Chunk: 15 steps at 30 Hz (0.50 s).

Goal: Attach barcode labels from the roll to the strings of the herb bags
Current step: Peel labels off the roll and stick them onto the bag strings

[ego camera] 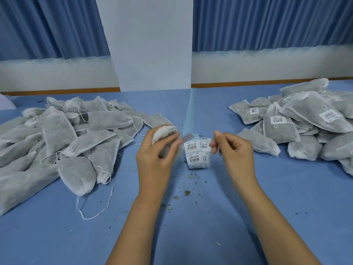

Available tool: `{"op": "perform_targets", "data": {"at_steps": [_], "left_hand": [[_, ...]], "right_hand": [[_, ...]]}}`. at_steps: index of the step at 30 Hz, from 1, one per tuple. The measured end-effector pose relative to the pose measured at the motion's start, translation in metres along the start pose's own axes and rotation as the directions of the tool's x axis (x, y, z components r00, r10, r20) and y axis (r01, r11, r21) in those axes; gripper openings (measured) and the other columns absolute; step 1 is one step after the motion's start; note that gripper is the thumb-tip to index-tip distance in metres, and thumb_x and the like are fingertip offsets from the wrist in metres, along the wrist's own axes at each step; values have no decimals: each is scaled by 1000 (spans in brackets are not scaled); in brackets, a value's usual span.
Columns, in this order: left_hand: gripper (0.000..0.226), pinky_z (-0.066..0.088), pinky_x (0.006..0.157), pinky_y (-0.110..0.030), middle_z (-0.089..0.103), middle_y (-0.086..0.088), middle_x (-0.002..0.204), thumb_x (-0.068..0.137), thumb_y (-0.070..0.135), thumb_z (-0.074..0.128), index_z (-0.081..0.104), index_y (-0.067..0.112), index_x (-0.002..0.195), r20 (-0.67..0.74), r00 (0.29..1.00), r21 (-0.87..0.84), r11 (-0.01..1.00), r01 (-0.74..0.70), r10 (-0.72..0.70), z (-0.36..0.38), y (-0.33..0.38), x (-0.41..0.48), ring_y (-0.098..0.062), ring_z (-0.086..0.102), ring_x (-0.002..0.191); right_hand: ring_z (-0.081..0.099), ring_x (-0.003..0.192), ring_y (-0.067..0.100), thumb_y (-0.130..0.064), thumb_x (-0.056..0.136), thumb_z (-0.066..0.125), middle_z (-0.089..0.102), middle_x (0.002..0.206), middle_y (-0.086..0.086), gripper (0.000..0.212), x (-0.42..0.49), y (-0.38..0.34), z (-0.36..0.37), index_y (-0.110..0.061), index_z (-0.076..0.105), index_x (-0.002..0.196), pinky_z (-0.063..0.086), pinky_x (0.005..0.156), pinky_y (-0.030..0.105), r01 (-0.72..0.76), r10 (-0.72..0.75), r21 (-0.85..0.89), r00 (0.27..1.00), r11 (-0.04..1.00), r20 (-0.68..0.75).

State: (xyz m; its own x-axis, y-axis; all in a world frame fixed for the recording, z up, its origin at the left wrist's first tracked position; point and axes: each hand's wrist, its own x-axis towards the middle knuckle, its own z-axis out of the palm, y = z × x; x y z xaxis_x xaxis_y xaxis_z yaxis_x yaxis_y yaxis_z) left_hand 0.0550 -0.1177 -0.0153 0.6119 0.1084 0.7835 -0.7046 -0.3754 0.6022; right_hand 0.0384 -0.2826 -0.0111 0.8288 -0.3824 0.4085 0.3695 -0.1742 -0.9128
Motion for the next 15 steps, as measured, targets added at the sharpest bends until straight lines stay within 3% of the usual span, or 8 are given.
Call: {"op": "perform_targets", "data": {"at_steps": [2,5,9,15], "left_hand": [[20,42,95,-14,58,-2,117,84,6,71,73,1,103,87,982,42,984,-174,170,2,-2,-2,-1,55,110],[24,44,95,-16,56,-2,120,83,7,73,72,-3,105,179,942,74,951,-300,283,4,-2,-3,-9,57,111],[26,47,91,-17,62,-7,120,84,12,73,72,-3,106,190,932,107,937,-332,308,3,-3,-2,-14,59,109],[27,45,93,-16,62,-9,118,79,10,78,73,1,104,176,946,95,951,-293,274,-1,-4,0,-11,59,110]], "right_hand": [[41,42,4,-37,89,57,61,55,0,41,-5,-11,4,-9,68,63,33,45,11,-118,82,206,981,972,177],[34,39,8,-49,79,59,62,59,3,39,-7,-15,8,-16,71,62,28,41,15,-270,201,208,932,940,300],[31,40,10,-20,91,60,57,63,11,33,-4,-13,4,-14,69,60,23,37,16,-358,276,234,906,904,322],[33,43,9,-9,90,57,57,64,2,27,-2,-12,-1,-11,67,65,23,35,15,-407,309,217,874,887,376]]}}
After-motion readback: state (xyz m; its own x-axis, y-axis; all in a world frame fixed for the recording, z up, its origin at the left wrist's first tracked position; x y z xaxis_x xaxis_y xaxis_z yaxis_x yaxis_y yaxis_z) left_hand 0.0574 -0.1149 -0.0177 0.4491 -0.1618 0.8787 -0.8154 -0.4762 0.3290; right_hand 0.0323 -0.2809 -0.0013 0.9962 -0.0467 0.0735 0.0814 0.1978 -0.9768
